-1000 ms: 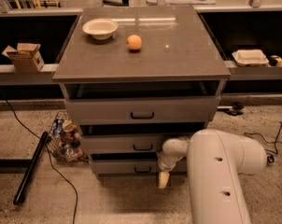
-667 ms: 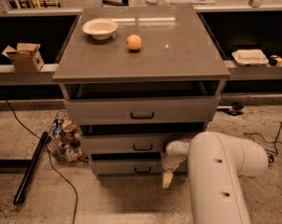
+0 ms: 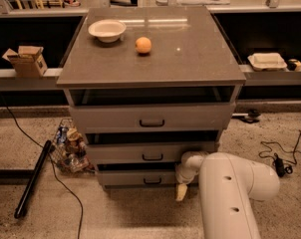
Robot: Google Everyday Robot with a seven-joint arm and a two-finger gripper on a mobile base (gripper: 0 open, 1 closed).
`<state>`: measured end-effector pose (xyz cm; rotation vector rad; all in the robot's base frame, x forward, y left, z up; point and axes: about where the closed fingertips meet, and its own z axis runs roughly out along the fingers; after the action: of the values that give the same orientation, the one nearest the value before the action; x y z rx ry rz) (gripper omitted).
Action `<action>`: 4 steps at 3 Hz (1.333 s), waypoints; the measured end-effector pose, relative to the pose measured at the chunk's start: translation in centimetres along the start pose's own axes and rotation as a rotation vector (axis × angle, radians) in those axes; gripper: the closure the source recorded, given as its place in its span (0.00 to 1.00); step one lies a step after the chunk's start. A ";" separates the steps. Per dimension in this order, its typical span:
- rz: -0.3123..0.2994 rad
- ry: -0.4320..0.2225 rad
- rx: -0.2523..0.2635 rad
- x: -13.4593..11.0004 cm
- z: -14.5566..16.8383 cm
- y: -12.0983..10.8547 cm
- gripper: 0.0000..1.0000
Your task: Open bottom drawer
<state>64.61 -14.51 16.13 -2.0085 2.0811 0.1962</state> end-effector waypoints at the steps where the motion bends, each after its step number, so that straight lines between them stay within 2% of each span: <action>1: 0.011 -0.004 -0.007 0.7 0.9 -0.2 0.23; 2: 0.017 0.020 0.035 0.8 -0.4 -1.4 0.47; 3: 0.017 0.020 0.035 0.9 -0.3 -1.4 0.70; 4: 0.031 0.026 0.030 0.5 -1.1 -0.2 0.93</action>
Offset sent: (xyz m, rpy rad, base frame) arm -0.0195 -0.0014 0.0175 -0.0570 -0.0211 -0.0466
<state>64.72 -15.25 17.04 -1.9730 2.1190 0.1449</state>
